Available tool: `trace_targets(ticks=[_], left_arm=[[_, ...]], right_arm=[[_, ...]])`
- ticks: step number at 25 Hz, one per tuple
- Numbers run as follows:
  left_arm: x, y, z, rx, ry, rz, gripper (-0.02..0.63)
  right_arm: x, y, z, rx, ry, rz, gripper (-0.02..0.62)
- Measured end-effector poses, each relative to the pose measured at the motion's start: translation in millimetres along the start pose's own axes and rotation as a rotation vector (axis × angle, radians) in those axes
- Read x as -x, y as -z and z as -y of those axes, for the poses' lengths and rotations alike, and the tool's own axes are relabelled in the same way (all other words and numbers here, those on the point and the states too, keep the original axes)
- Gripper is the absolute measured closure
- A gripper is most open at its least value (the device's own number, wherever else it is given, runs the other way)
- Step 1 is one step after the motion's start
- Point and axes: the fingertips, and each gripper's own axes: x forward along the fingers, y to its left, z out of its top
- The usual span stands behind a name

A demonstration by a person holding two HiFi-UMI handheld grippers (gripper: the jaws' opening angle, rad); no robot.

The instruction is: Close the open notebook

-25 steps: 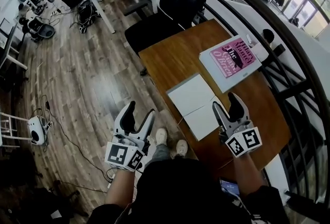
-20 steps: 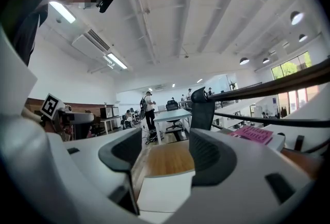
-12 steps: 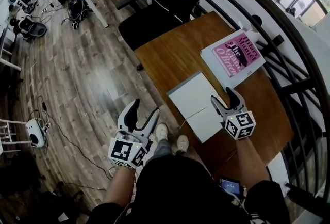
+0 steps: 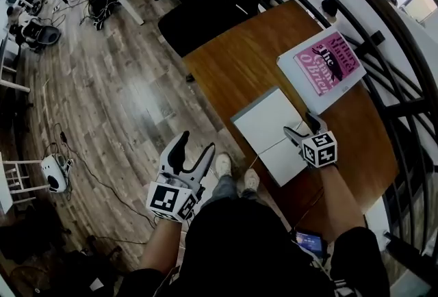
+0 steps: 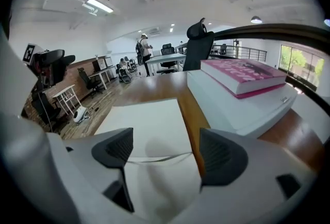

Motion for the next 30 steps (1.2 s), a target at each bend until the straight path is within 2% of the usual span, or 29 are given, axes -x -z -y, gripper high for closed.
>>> trace_targets(ticks=[7, 15, 21, 30], left_arm=[[-4, 11, -7, 0.005, 0.017, -0.038, 0.318], [-7, 21, -11, 0.026, 0.034, -0.069, 0.318], [-11, 26, -7, 0.03, 0.053, -0.082, 0.318], [-24, 57, -13, 0.034, 0.06, -0.149, 0.318]], right_arm=[[-15, 23, -5, 0.034, -0.003, -0.099, 0.189], [-15, 24, -13, 0.024, 0.003, -0.086, 0.201], [-16, 26, -38, 0.044, -0.007, -0.078, 0.201], [-16, 30, -66, 0.032, 0.025, -0.061, 0.201]])
